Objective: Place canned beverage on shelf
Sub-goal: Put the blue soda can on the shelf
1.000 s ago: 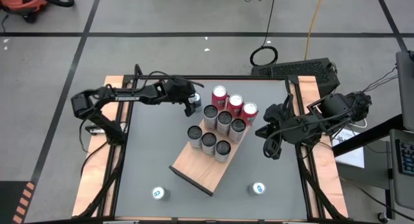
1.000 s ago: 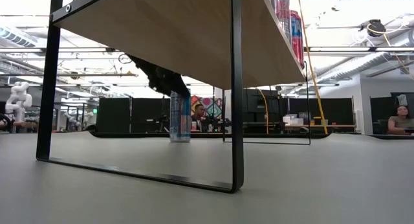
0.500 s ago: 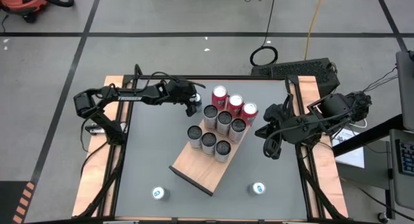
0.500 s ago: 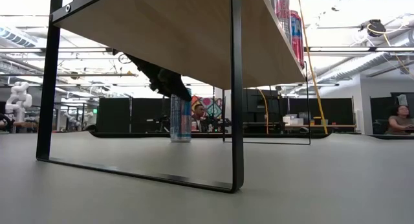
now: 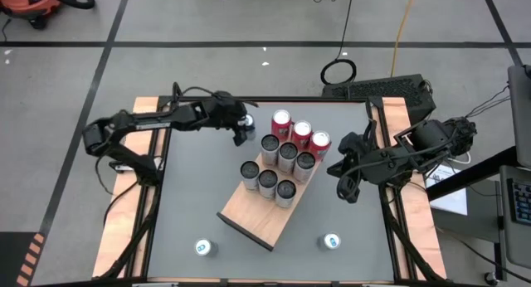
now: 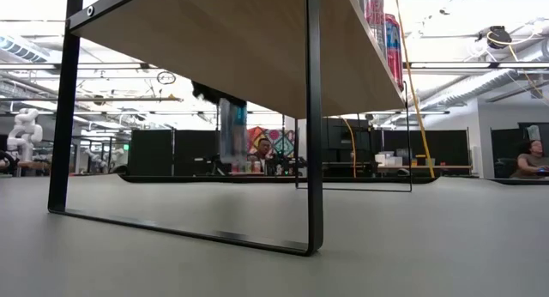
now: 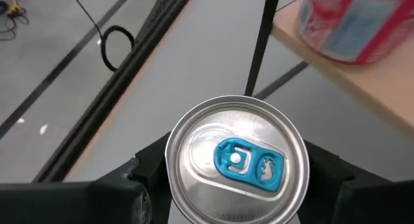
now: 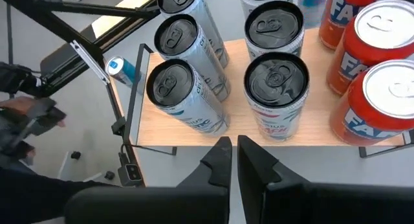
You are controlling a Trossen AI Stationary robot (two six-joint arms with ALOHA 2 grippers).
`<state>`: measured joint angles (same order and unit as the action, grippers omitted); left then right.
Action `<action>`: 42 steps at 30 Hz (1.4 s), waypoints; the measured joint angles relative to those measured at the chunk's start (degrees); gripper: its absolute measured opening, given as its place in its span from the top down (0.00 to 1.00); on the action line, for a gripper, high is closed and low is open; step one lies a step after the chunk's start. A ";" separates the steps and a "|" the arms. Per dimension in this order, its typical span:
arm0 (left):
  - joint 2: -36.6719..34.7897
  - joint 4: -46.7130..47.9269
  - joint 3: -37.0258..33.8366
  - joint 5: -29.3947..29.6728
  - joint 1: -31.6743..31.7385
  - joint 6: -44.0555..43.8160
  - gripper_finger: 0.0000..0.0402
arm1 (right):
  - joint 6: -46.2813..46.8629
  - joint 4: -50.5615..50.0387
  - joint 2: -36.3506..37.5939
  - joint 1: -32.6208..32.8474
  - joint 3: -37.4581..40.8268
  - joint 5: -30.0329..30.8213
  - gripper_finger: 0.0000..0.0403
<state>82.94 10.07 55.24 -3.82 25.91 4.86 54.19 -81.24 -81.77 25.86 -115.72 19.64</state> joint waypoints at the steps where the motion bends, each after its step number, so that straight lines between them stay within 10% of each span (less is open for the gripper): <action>1: -1.42 2.37 0.67 0.05 -0.02 -0.01 0.43 | 0.80 0.01 0.01 0.01 0.00 0.00 1.00; 24: -32.74 15.93 18.88 -11.62 -4.41 -9.66 0.43 | -16.78 15.98 -2.52 -2.28 -0.02 8.98 0.98; 42: -30.61 -3.00 19.23 -11.21 -21.16 -22.60 0.43 | -26.72 49.89 -10.12 -0.99 -0.02 10.64 0.38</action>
<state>52.33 7.07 74.48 -15.03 4.75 -17.74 27.47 -31.35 -91.89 24.87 -115.74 30.28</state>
